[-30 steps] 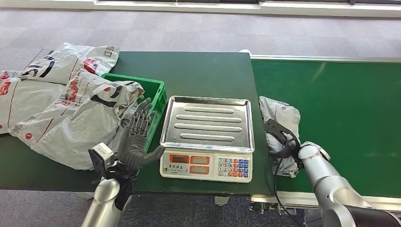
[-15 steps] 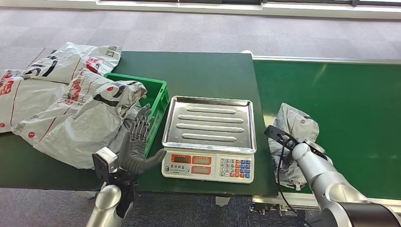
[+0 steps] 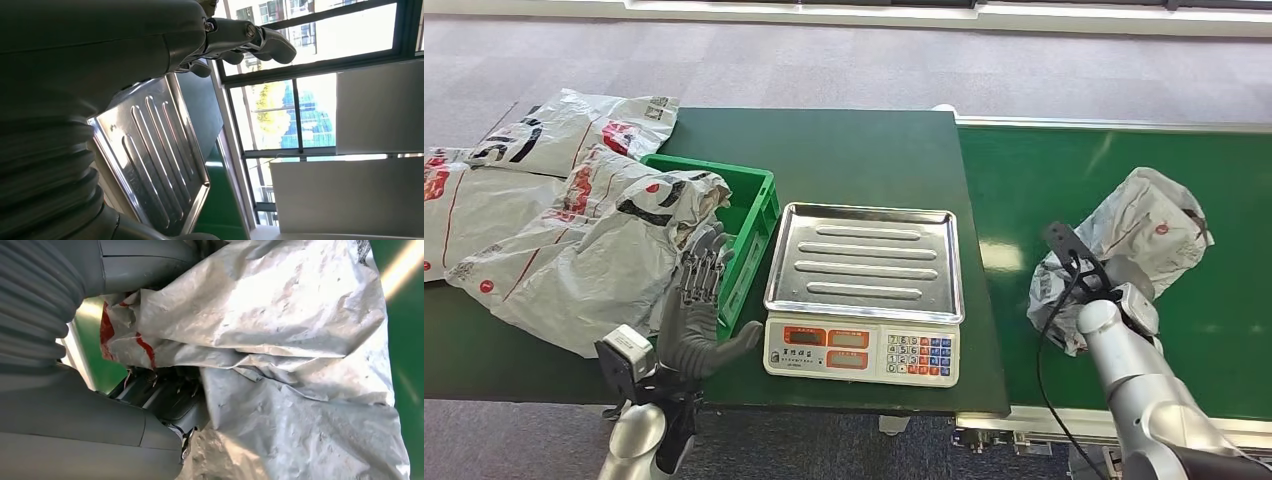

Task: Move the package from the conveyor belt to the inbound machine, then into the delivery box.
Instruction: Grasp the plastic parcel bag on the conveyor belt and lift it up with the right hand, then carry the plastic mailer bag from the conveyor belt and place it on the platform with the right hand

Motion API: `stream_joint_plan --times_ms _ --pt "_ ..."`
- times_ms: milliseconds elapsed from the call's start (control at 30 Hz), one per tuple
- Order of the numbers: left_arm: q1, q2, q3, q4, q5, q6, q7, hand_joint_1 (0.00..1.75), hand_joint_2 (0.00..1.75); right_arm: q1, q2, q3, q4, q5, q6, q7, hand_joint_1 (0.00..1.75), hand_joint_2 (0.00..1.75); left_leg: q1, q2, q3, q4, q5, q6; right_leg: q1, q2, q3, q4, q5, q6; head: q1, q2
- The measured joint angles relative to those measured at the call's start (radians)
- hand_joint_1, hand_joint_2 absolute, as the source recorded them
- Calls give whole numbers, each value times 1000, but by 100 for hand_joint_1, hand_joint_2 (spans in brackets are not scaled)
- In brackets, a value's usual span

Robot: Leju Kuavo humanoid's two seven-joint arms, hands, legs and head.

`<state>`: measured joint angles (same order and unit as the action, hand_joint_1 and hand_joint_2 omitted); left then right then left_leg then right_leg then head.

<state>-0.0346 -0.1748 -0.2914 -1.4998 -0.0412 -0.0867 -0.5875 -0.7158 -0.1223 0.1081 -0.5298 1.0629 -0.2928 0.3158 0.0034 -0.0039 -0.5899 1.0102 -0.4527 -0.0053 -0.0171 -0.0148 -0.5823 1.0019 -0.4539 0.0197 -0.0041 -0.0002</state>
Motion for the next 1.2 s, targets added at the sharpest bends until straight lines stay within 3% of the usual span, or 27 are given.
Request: stream_joint_plan --times_ms 333,500,567,667,867,1000,1200 --pt "5 3 0 -17 0 3 0 0 175 35 -2 -56 -87 -13 -54 -46 175 175 0 1 0 0 0 0 0 0 0 0 0 0 0 0" --pt "18 3 1 -27 -6 16 -12 0 175 88 7 -80 -218 -115 -209 -275 175 175 0 1 -1 0 0 0 0 0 0 0 0 0 0 0" --pt "21 3 5 -30 -13 18 -20 0 175 112 22 -83 -302 -182 -215 -378 175 175 0 2 -1 0 0 0 0 1 -1 1 0 0 0 0" --pt "16 5 13 -29 -22 18 -38 0 175 133 65 -78 -421 -295 -129 -481 175 175 0 3 -2 0 0 0 0 2 -3 2 0 0 0 0" --pt "-37 13 17 1 -24 12 -71 0 175 76 165 17 -509 -495 118 -556 175 175 1 5 -2 -1 3 -4 1 4 -5 3 2 -2 0 0" --pt "-68 15 21 20 -23 12 -74 0 175 16 219 83 -501 -591 228 -554 175 175 1 4 -3 -1 4 -4 1 3 -5 3 2 -3 0 0" --pt "-122 15 34 45 -20 17 -65 0 175 -99 293 134 -325 -850 545 -536 175 175 1 4 -3 0 4 -5 1 3 -6 4 3 -4 0 0"
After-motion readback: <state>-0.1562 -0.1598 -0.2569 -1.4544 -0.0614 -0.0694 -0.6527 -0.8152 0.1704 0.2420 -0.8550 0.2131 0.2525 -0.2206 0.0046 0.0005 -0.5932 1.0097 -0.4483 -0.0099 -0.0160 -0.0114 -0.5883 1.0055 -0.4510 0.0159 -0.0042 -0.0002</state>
